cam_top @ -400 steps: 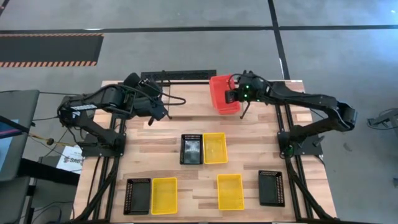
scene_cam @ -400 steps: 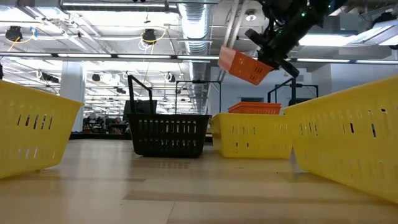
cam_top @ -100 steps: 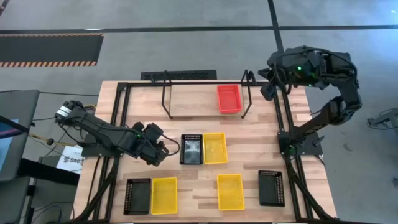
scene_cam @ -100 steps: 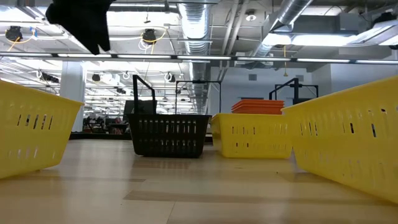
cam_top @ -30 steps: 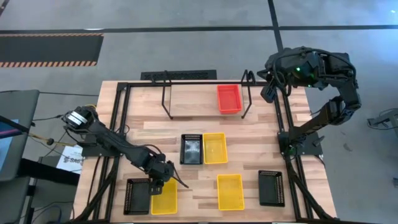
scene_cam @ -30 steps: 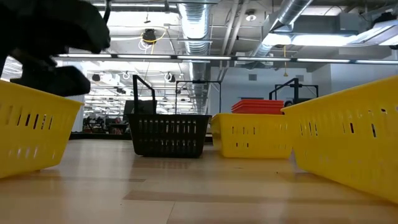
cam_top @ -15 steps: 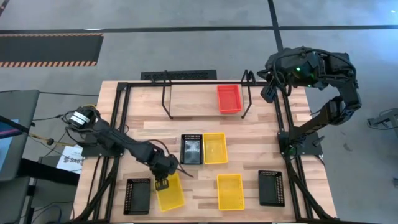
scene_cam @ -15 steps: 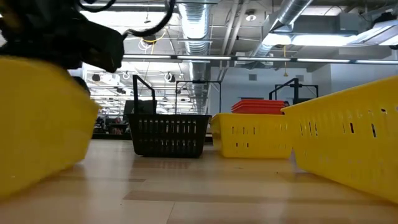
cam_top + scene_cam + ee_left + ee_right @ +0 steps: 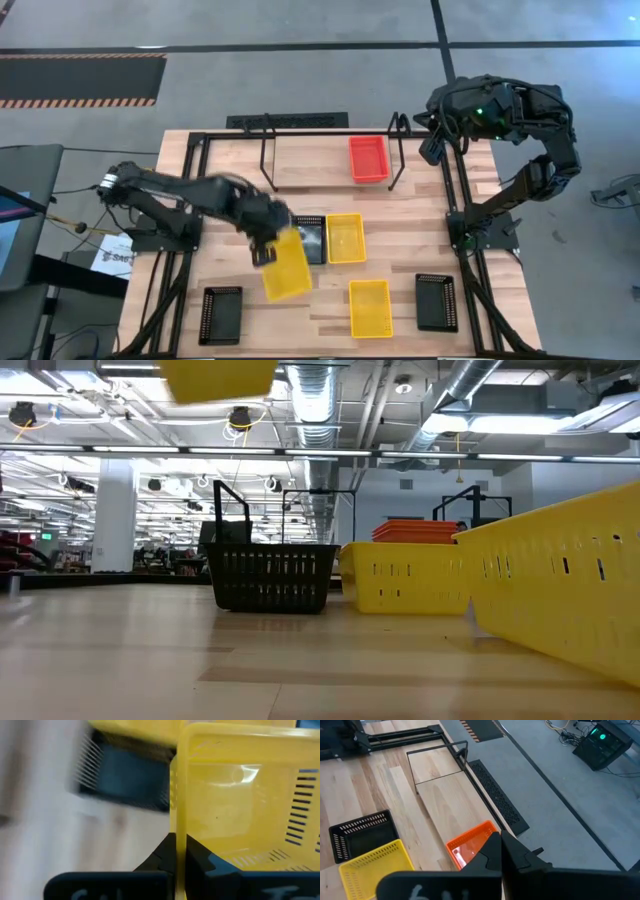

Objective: Stack baskets on shelf by color
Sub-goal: Put the bottom left yellow bin on the shelf

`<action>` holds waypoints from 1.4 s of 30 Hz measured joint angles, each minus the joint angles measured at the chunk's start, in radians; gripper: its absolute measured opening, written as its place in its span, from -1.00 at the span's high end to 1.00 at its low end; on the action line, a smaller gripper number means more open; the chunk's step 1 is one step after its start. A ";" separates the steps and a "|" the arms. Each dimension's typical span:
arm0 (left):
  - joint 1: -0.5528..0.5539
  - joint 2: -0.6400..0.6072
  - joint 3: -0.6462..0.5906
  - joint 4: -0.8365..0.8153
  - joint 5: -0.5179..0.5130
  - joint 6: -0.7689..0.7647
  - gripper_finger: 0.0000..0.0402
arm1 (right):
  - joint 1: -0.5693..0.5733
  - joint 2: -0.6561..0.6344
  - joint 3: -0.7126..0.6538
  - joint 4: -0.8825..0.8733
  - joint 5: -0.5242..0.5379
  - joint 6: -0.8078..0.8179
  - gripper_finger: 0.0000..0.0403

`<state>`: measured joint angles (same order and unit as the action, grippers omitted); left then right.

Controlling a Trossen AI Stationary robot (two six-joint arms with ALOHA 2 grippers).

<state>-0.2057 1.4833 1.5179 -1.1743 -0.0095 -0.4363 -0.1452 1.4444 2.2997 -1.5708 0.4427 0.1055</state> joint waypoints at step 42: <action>0.680 0.775 0.839 -0.144 0.066 0.931 1.00 | 0.000 0.000 0.000 0.000 0.000 0.150 0.96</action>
<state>0.4740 2.2583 2.3570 -1.3181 0.0563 0.4942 -0.1452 1.4445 2.2997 -1.5711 0.4432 0.2559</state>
